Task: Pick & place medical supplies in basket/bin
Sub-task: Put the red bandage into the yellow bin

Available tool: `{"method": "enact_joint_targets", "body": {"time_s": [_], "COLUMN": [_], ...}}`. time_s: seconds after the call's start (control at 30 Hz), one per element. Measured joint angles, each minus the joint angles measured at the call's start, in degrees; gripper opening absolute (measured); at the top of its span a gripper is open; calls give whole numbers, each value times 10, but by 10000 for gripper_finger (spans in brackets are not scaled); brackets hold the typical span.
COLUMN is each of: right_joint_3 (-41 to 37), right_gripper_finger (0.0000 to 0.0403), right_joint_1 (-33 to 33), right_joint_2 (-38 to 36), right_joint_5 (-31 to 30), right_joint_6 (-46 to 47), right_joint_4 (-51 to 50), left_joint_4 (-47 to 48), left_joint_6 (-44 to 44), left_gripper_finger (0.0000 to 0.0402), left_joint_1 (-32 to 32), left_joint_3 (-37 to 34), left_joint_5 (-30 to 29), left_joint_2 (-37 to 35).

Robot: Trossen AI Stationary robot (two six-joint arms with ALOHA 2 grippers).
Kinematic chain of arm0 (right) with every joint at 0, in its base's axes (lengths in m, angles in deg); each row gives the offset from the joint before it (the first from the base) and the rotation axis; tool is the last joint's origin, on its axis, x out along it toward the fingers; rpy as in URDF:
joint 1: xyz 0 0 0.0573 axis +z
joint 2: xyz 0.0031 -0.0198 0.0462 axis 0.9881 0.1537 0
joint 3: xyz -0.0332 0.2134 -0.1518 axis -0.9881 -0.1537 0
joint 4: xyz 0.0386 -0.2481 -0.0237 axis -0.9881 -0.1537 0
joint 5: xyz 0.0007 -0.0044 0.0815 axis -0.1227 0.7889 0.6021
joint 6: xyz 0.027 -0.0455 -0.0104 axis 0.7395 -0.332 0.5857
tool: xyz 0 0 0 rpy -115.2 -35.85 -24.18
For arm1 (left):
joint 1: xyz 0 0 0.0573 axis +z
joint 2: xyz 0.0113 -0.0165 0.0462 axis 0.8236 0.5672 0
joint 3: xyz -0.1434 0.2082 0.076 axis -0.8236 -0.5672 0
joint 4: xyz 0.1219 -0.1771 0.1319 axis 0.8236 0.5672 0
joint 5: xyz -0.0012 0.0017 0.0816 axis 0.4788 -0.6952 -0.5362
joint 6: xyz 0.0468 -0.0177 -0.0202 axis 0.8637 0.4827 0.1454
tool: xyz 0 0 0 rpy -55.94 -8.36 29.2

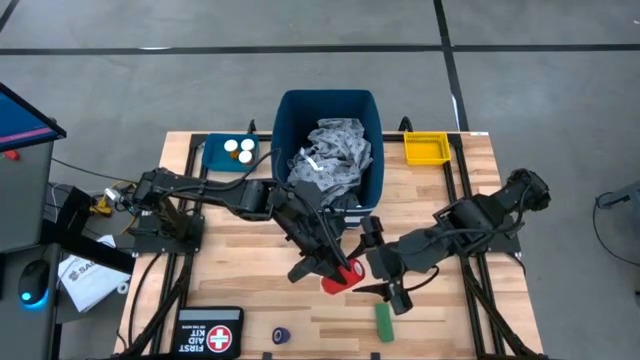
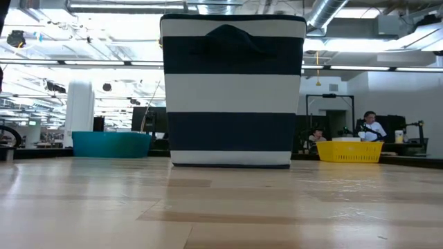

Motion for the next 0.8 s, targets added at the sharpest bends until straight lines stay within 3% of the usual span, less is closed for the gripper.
{"method": "enact_joint_targets", "body": {"time_s": [0.8], "right_joint_3": [4], "right_gripper_finger": [268], "right_joint_1": [4], "right_joint_2": [-3], "right_joint_5": [-2], "right_joint_6": [-1], "right_joint_4": [15], "left_joint_4": [-49], "left_joint_6": [-39], "left_gripper_finger": [71], "left_joint_1": [-1], "left_joint_3": [-28], "left_joint_5": [24], "left_joint_2": [0]}}
